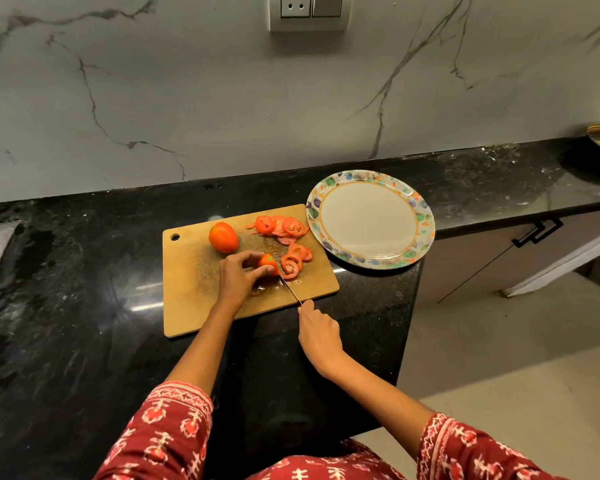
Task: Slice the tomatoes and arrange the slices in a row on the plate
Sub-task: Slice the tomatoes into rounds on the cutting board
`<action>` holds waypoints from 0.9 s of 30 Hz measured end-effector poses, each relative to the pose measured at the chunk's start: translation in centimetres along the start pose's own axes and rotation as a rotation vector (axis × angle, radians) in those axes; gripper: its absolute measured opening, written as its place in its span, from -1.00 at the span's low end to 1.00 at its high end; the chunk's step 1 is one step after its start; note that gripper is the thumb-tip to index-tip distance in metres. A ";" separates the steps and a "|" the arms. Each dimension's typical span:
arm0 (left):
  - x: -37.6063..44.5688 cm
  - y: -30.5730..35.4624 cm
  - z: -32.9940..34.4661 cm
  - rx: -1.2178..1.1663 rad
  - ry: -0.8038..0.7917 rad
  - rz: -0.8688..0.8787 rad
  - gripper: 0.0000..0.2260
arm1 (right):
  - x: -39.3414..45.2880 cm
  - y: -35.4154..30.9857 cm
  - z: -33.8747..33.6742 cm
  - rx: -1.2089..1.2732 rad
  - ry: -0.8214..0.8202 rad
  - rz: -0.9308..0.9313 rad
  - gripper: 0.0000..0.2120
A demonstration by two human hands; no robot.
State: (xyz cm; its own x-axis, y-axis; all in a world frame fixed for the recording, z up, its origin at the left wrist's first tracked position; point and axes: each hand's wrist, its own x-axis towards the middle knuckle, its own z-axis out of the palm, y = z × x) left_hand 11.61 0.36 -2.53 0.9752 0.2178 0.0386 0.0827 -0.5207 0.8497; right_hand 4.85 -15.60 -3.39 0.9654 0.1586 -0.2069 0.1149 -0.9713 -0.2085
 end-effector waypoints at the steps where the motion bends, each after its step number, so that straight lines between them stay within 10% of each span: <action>1: 0.0 0.0 -0.1 -0.002 -0.006 0.001 -0.68 | 0.0 0.1 -0.1 0.002 -0.001 0.004 -0.79; 27: -1.0 -0.1 0.9 0.067 0.007 0.114 -0.67 | 1.0 -1.7 -3.0 0.262 0.048 0.035 -0.74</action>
State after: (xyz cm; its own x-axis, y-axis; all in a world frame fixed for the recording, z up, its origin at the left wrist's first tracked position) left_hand 10.84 -0.58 -3.16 0.9776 0.1596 0.1371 -0.0151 -0.5965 0.8025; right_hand 6.32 -14.34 -0.36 0.9785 0.1106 -0.1741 0.0225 -0.8962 -0.4432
